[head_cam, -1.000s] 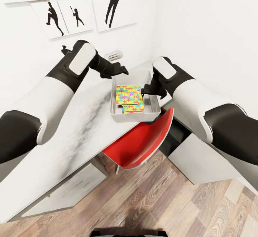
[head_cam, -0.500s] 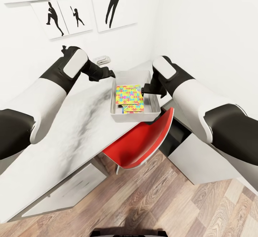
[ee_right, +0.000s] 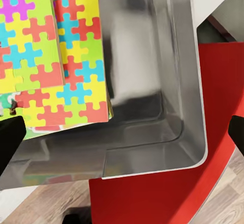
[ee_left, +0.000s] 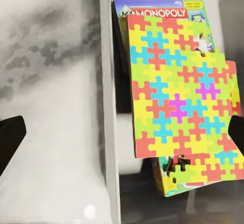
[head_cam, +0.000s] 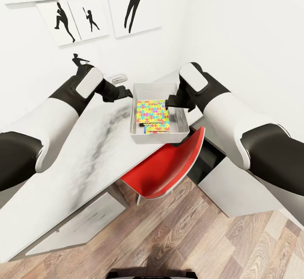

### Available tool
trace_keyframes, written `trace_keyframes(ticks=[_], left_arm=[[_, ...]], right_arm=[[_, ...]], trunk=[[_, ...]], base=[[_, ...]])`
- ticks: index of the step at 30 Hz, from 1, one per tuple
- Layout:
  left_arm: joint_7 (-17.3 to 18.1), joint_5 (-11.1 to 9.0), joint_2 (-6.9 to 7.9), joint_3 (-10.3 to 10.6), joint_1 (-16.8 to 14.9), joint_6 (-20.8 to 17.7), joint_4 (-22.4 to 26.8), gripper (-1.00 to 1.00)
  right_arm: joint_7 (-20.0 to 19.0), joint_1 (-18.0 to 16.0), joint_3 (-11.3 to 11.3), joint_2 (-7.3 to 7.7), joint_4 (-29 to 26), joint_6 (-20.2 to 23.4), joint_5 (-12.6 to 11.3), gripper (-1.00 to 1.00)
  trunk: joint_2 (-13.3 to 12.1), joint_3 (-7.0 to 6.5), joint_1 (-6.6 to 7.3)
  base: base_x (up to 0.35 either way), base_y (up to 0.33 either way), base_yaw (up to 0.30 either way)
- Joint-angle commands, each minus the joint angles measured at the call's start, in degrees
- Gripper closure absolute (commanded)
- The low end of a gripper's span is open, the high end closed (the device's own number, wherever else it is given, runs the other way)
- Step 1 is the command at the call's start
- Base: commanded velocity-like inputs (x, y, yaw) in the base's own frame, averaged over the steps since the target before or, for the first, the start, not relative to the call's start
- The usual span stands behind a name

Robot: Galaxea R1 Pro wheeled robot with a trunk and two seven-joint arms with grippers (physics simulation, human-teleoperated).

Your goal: Put all the toys in the child's room - the three board games (two on the bed and one on the table), the two jigsaw puzzles on the table, and the tennis ball on the table - inside the toy box on the table in the child's room.

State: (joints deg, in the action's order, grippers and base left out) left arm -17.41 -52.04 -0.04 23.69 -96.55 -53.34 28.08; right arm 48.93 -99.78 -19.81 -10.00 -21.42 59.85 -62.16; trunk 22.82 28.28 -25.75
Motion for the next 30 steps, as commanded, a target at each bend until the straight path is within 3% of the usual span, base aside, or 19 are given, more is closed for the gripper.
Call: trace_keyframes(ticks=[1,12,21,30], left_arm=[[-0.48,-0.61,0.04,0.3,0.17,0.12,-0.03,-1.0],[-0.27,-0.6,0.04,0.31,2.36,2.7,-0.3,-1.0],[-0.3,-0.61,0.04,0.31,2.57,3.02,-0.31,-1.0],[-0.17,-0.61,0.05,0.31,3.35,4.94,-0.31,-1.0]], right_arm=[[0.53,-0.06,-0.23,0.0,-0.08,-0.11,-0.53,-1.0],[0.38,0.89,-0.43,0.0,-0.43,-2.05,-0.43,-1.0],[0.29,1.07,-0.45,1.33,-0.47,-2.1,-0.36,-1.0],[0.03,1.16,-0.4,1.44,-0.47,-2.2,3.23,-1.0]], trunk=[[0.1,0.09,-0.03],[0.1,0.09,-0.03],[0.1,0.09,-0.03],[0.9,0.45,-0.47]], base=[[0.0,0.0,0.0],[0.0,0.0,0.0],[0.0,0.0,0.0],[0.0,0.0,0.0]])
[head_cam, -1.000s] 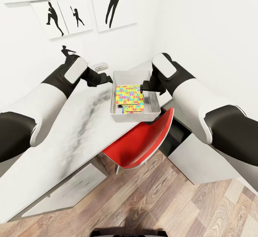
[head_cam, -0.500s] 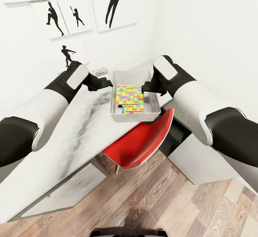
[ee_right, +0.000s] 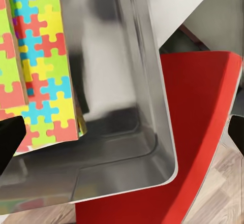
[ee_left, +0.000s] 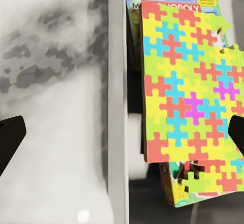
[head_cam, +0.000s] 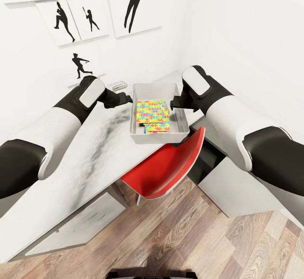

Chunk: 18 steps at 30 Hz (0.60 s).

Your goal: Put all the toys in the child's room - the three board games (two on the bed and one on the table), the two jigsaw puzzles on the table, and the tennis ball on the table - inside the toy box on the table in the child's room.

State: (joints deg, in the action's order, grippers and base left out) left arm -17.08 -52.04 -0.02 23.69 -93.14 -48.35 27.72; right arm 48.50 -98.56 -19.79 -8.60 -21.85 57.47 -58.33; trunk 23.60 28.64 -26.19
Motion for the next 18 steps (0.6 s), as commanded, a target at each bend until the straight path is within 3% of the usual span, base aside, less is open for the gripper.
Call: trace_keyframes(ticks=[1,12,18], left_arm=[[-0.5,-0.61,0.03,0.31,0.02,-0.01,0.05,-1.0],[-0.5,-0.61,0.01,0.31,0.41,0.24,0.05,-1.0],[-0.5,-0.61,0.02,0.31,0.47,0.26,0.07,-1.0]], right_arm=[[0.42,-0.03,-0.42,0.05,-0.03,0.06,-0.31,-1.0],[0.04,0.72,-0.43,0.06,0.0,-1.95,0.91,-1.0],[0.02,0.74,-0.43,0.04,-0.02,-2.0,0.93,-1.0]], trunk=[[0.52,0.27,-0.25],[4.93,2.25,-2.67],[5.33,2.43,-2.89]], base=[[0.0,0.0,0.0],[0.0,0.0,0.0],[0.0,0.0,0.0]])
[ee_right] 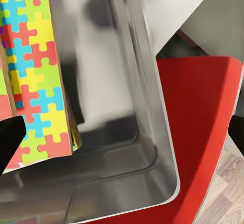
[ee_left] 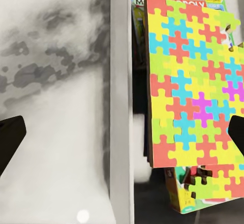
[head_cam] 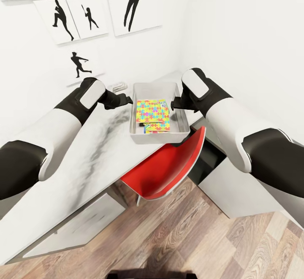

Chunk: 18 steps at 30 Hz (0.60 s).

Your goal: Put all the toys in the child's room - the three board games (two on the bed and one on the table), the two jigsaw puzzles on the table, and the tennis ball on the table - inside the toy box on the table in the child's room.

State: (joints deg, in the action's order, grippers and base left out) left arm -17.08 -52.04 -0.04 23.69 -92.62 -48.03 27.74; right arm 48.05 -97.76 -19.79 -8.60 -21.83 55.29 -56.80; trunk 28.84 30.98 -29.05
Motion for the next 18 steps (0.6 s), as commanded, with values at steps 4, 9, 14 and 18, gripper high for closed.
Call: trace_keyframes(ticks=[4,9,14,18], left_arm=[[-0.5,-0.61,0.0,0.31,0.15,-0.05,0.04,-1.0],[-0.43,-0.73,-0.17,0.31,0.37,1.46,0.03,-1.0],[-0.41,-0.8,-0.32,0.31,0.48,2.44,0.03,-1.0],[-0.35,-0.82,-0.22,0.31,0.78,2.6,0.07,-1.0]], right_arm=[[0.47,-0.06,-0.41,0.07,-0.04,0.18,-0.6,-1.0],[0.47,0.07,-0.35,0.1,-0.05,0.17,-0.6,-1.0],[0.47,0.17,-0.34,0.7,-0.04,0.17,-0.6,-1.0],[0.47,0.19,-0.34,0.99,0.01,0.17,-0.6,-1.0]], trunk=[[1.7,0.8,-0.91],[3.71,1.7,-2.0],[5.31,2.42,-2.88],[5.31,2.42,-2.88]], base=[[0.0,0.0,0.0],[0.0,0.0,0.0],[0.0,0.0,0.0],[0.0,0.0,0.0]])
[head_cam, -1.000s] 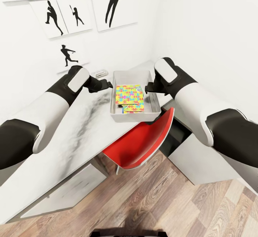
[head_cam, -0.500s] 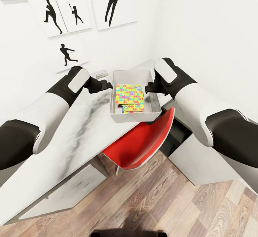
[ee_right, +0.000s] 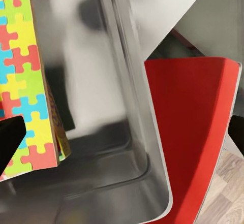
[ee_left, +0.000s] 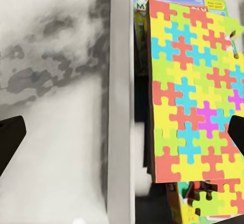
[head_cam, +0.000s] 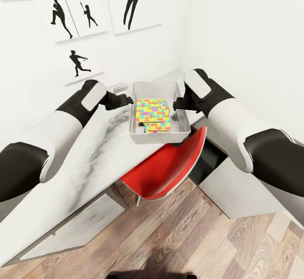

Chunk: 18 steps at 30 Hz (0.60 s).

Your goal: Put all the toys in the child's room - the three board games (two on the bed and one on the table), the two jigsaw puzzles on the table, and the tennis ball on the table - inside the toy box on the table in the child's room.

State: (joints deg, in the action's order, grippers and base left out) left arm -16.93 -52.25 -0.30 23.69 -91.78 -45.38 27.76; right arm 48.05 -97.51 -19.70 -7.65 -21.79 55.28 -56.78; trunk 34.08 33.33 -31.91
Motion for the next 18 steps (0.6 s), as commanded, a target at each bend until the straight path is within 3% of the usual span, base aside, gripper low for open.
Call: trace_keyframes(ticks=[1,15,18], left_arm=[[-0.49,-0.61,0.07,0.31,0.01,-0.03,0.07,-1.0],[-0.47,-0.66,0.13,0.31,0.18,-0.05,0.38,-1.0],[-0.47,-0.66,0.13,0.31,0.19,-0.02,0.38,-1.0]], right_arm=[[0.47,-0.05,-0.43,0.09,-0.04,0.18,-0.61,-1.0],[0.47,-0.05,-0.43,0.18,-0.08,0.18,-0.61,-1.0],[0.47,-0.05,-0.43,0.18,-0.06,0.21,-0.61,-1.0]], trunk=[[0.07,0.07,-0.02],[4.88,2.22,-2.65],[4.88,2.22,-2.65]], base=[[0.0,0.0,0.0],[0.0,0.0,0.0],[0.0,0.0,0.0]])
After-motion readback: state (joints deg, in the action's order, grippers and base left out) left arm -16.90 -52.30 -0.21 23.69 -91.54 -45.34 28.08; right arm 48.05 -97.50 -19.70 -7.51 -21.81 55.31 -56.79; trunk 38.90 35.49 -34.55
